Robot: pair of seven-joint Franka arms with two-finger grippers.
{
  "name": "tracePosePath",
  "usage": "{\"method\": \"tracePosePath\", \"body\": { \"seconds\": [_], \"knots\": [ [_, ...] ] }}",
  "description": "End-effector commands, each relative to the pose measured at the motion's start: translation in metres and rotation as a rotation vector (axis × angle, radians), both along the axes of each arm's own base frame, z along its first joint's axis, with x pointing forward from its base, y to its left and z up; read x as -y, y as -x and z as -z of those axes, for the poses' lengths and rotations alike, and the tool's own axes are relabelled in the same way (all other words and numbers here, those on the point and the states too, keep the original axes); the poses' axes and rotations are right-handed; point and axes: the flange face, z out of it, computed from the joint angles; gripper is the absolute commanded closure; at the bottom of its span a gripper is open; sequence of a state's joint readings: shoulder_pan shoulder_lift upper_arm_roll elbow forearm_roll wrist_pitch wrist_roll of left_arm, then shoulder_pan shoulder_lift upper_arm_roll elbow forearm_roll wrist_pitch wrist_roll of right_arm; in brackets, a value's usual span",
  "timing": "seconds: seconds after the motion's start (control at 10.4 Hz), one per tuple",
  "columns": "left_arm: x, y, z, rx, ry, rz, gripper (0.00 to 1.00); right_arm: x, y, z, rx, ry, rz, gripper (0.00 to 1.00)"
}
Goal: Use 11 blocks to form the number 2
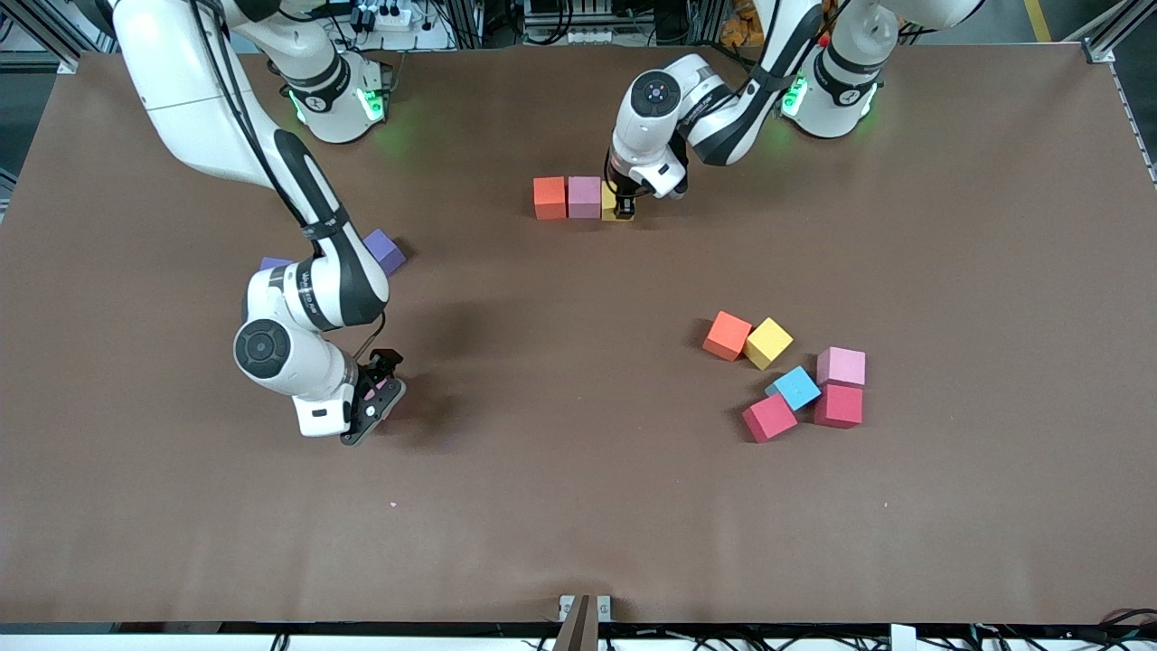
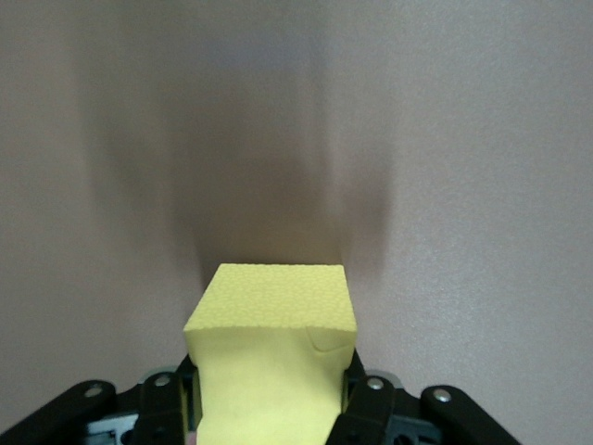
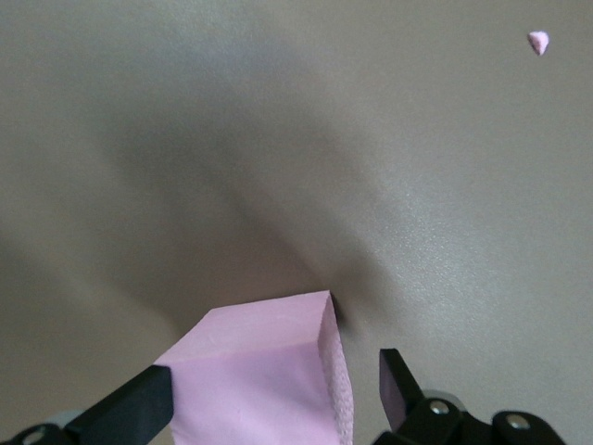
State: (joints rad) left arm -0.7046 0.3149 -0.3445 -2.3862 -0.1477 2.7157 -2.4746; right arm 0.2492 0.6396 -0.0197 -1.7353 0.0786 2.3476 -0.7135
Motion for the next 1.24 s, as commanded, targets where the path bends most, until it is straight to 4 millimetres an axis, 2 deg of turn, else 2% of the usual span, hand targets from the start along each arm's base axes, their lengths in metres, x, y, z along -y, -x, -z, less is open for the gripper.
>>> {"method": "tracePosePath", "body": {
  "seconds": [0.0,0.19,0.29,0.38,0.57,0.86,0.96,1.15],
  "knots": [
    [-0.005,0.008,0.001,0.006,0.002,-0.010,1.00,-0.004,-0.004,-0.015,-0.008,-0.016,-0.006,0.00],
    [-0.005,0.008,0.002,0.012,0.000,0.014,1.00,-0.004,-0.012,-0.032,-0.037,-0.013,-0.012,0.00],
    [-0.004,0.009,0.001,0.013,0.000,0.016,0.11,-0.005,-0.011,-0.031,-0.045,-0.013,-0.014,0.00],
    [-0.001,0.014,0.000,0.014,0.000,0.025,0.00,-0.004,-0.011,-0.030,-0.046,-0.013,-0.014,0.00],
    [0.002,0.013,-0.015,0.044,0.016,0.046,0.00,-0.001,-0.010,-0.023,-0.054,-0.011,-0.036,0.00],
    [0.004,0.006,-0.052,0.102,0.048,0.097,0.00,-0.004,-0.005,-0.006,-0.044,-0.010,-0.039,0.00],
    [0.002,0.005,-0.069,0.123,0.046,0.179,0.00,-0.003,-0.001,0.002,-0.026,-0.010,-0.039,0.00],
    [-0.010,-0.009,-0.102,0.159,0.040,0.349,0.00,-0.001,0.002,0.009,-0.025,-0.008,-0.036,0.00]
  ]
}}
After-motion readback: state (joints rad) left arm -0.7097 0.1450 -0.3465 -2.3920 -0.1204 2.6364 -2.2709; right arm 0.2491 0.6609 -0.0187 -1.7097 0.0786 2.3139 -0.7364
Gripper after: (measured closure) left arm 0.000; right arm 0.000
